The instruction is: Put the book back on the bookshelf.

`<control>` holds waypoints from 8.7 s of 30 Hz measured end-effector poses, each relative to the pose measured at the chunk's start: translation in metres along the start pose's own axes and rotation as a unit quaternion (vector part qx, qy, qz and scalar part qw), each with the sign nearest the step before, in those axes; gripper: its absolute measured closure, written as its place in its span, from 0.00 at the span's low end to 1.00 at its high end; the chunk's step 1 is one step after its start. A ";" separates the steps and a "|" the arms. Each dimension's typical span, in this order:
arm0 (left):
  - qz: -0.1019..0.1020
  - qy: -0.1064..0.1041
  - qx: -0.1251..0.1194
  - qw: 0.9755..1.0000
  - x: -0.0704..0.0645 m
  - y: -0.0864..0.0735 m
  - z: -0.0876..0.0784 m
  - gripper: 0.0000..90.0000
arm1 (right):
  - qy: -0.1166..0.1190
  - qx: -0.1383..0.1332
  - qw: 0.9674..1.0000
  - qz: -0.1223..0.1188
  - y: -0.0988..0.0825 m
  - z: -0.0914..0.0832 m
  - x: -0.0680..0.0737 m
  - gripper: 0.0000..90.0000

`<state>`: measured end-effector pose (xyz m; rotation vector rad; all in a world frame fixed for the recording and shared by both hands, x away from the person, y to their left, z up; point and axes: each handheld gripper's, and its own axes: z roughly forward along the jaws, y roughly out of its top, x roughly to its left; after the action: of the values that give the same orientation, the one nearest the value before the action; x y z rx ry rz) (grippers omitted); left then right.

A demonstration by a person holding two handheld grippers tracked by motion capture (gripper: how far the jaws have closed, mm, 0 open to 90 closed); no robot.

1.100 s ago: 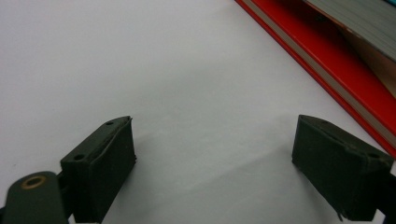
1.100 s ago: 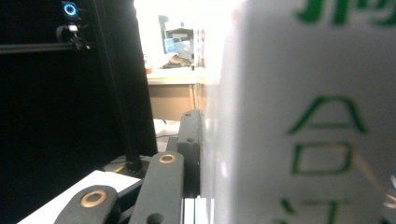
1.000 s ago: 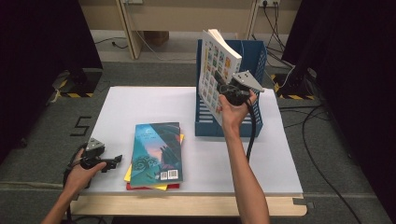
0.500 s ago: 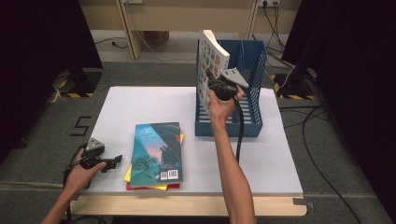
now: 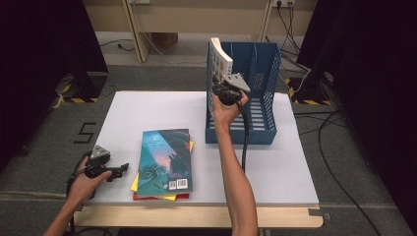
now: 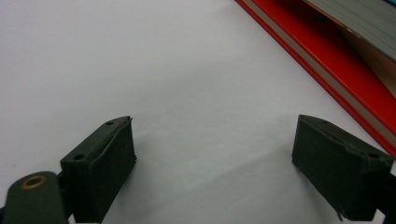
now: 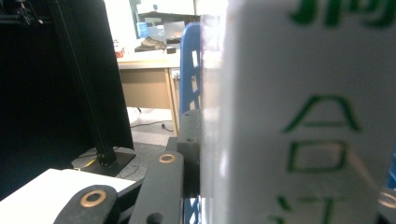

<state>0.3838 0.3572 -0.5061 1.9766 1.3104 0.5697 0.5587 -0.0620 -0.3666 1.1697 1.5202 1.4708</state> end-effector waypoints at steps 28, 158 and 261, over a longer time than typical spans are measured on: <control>0.000 0.001 -0.001 1.000 0.000 0.000 0.000 0.14 | 0.006 0.067 0.997 -0.025 -0.020 0.012 0.006 0.81; 0.001 0.001 -0.001 1.000 0.000 0.000 0.000 0.14 | 0.074 0.070 0.983 -0.152 -0.039 -0.039 0.020 0.52; 0.003 0.004 -0.004 1.000 -0.001 -0.001 0.000 0.14 | 0.160 0.134 0.975 -0.073 -0.072 -0.132 0.014 0.37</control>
<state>0.3831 0.3564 -0.5064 1.9741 1.3056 0.5849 0.4218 -0.0907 -0.4229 0.9750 2.0329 1.4368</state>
